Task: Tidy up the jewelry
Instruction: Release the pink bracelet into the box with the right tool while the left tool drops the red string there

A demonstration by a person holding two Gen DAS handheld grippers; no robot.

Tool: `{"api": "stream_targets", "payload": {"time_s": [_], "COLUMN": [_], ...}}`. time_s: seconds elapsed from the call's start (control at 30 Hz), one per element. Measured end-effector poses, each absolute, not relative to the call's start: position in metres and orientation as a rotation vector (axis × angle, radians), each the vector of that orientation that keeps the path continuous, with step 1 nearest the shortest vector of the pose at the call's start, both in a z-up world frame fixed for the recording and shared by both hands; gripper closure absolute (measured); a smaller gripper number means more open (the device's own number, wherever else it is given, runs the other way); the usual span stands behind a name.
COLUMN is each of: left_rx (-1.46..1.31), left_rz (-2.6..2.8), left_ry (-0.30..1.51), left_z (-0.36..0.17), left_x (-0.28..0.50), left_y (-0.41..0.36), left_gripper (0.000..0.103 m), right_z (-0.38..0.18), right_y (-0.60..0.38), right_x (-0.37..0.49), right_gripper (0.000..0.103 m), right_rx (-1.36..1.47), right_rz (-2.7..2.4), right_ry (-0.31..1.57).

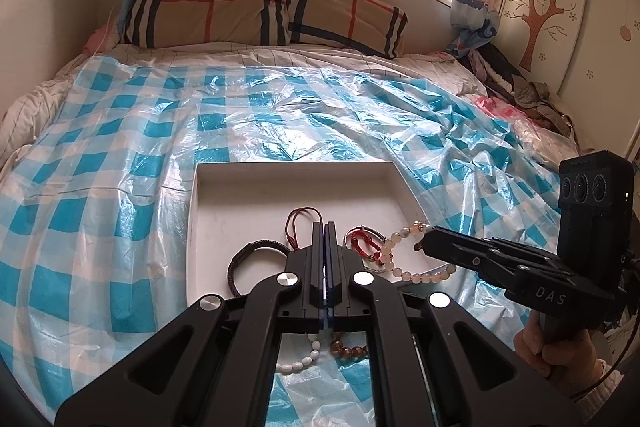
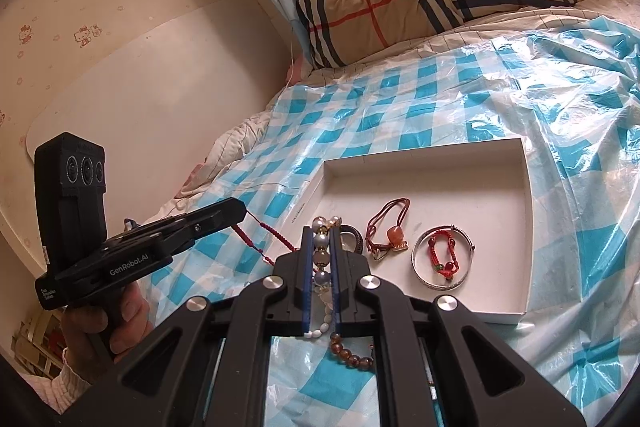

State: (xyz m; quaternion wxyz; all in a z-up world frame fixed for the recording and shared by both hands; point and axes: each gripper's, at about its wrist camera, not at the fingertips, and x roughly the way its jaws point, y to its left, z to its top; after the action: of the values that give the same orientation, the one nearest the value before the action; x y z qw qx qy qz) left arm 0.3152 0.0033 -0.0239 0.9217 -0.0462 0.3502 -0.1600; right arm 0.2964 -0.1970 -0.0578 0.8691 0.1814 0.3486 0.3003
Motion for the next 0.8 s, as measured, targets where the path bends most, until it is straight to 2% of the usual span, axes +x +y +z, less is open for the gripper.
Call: {"api": "stream_targets", "payload": {"time_s": [0.27,0.3,0.33,0.37,0.57,0.8], "left_rx": [-0.129,-0.117,-0.105,-0.101,-0.121,-0.103], "left_rz": [-0.345,-0.330,-0.302,-0.271,-0.216,-0.257], "left_ry": [0.724,0.745,0.766,0.789,0.828,0.869], "left_z": [-0.037,-0.043,-0.049,-0.056,-0.068,-0.075], "left_x": [0.345,0.352,0.358,0.364,0.351,0.315], "left_y": [-0.001,-0.003,-0.003,-0.002,0.014,0.012], "left_gripper": [0.102,0.102,0.102,0.102,0.101,0.099], "right_z": [-0.069,-0.073,-0.077,-0.080,-0.082,-0.110], "right_y": [-0.191,-0.189,-0.188,-0.189,-0.212,-0.230], "right_x": [0.324,0.329,0.335,0.338,0.318,0.285], "right_gripper": [0.094,0.091,0.082,0.063,0.063,0.063], "right_rx": [0.408,0.393,0.371,0.368,0.349,0.272], "right_rz": [0.627,0.609,0.566,0.537,0.473,0.407], "right_ry": [0.720,0.728,0.753,0.766,0.779,0.904]}}
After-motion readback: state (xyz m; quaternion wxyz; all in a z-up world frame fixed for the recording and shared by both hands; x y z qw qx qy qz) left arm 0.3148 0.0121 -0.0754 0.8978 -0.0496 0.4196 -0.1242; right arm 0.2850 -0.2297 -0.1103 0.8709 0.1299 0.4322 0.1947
